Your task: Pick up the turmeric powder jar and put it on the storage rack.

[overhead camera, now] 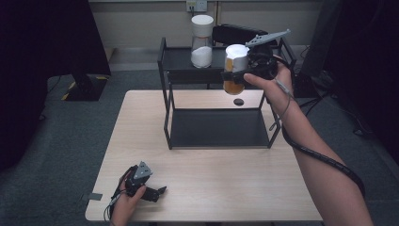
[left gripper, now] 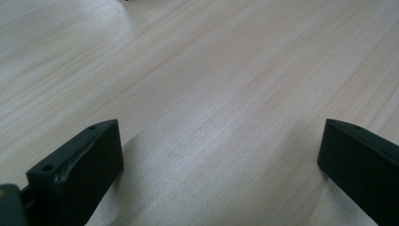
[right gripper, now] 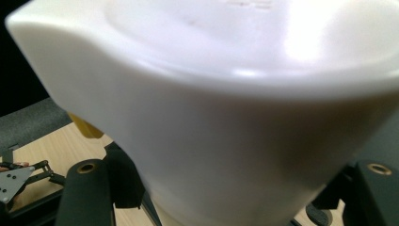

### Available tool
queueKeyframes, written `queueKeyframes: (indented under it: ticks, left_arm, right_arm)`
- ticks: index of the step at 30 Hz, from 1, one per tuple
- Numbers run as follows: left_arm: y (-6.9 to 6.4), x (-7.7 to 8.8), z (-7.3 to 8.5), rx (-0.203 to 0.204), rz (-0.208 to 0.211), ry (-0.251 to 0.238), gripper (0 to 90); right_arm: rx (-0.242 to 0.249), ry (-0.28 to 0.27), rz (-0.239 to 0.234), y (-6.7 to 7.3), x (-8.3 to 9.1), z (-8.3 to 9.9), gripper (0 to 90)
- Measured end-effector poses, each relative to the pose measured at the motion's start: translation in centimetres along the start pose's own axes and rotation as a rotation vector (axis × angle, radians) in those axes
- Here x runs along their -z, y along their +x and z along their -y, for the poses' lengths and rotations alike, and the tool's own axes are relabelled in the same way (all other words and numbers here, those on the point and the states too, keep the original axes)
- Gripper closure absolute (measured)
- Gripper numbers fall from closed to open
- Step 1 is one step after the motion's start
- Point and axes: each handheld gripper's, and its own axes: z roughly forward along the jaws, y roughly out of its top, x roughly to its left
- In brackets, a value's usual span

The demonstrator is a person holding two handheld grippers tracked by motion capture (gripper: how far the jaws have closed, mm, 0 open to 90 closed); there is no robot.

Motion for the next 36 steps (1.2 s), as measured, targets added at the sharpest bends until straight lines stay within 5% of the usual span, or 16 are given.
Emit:
queueKeyframes:
  ticks: [21, 36]
  left_arm:
    - [0.0, 0.0, 0.0, 0.000, 0.000, 0.000, 0.0]
    - [0.0, 0.0, 0.0, -0.002, 0.001, 0.002, 0.0]
  right_arm:
    - [-0.024, -0.016, 0.052, -0.7, 0.1, -3.7, 30.3]
    - [-0.058, -0.022, 0.083, -2.7, -1.8, -5.4, 30.3]
